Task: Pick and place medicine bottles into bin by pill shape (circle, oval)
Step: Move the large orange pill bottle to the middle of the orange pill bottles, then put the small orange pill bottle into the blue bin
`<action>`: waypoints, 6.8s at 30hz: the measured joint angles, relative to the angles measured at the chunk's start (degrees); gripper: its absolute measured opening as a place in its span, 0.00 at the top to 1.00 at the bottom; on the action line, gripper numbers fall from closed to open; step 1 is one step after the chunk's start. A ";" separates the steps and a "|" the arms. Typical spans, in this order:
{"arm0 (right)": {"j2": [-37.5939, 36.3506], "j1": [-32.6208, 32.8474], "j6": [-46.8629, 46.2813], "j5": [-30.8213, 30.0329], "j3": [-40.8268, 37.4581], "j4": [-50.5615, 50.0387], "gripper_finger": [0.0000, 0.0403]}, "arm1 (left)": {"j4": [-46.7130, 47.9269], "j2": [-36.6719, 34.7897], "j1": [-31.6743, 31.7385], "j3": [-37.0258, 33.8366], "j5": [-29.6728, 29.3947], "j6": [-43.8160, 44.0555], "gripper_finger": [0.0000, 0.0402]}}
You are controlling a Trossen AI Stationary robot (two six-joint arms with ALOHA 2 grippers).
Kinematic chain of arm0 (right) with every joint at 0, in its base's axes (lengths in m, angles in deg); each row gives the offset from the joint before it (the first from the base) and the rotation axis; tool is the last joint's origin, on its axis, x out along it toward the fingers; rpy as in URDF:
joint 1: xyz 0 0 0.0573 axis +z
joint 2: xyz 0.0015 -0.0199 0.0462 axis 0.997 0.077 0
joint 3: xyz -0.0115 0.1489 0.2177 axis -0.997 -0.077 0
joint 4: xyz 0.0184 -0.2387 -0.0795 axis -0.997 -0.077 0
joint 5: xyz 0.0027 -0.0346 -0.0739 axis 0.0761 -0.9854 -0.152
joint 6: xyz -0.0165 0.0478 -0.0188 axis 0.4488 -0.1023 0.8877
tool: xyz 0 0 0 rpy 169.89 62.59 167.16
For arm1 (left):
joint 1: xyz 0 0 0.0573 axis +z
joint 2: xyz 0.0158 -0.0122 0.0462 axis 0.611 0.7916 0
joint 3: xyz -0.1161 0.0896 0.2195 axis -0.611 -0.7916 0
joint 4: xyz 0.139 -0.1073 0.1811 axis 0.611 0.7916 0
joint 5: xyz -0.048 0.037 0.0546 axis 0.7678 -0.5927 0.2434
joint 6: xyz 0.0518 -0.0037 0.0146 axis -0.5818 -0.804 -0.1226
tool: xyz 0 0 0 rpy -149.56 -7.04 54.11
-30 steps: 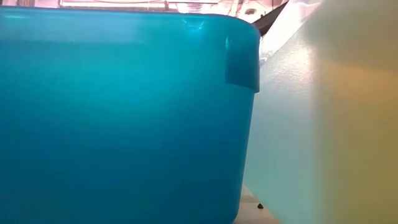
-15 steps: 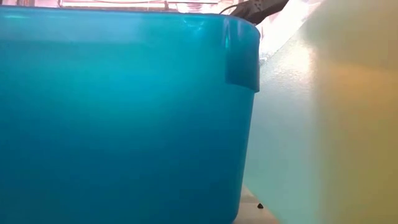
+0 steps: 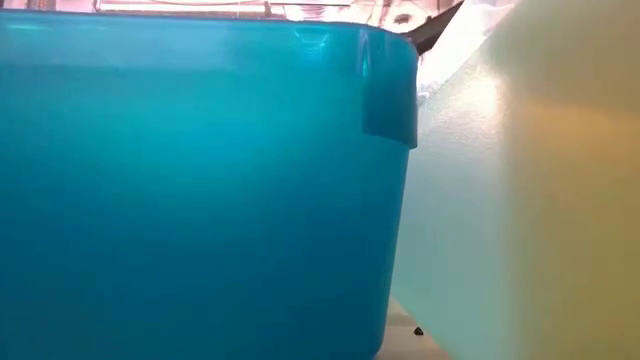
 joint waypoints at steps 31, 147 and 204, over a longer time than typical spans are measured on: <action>3.20 1.56 -8.47 4.10 0.89 -17.80 0.53 | -0.18 0.00 -0.09 0.00 1.53 -0.22 0.68; -22.84 5.54 -34.04 -5.70 -54.24 29.82 0.38 | -6.19 0.01 -2.69 0.00 2.60 -5.53 0.58; -63.25 9.16 -63.05 11.31 -54.22 108.66 0.78 | -118.81 6.19 -0.01 -40.39 32.97 6.00 0.58</action>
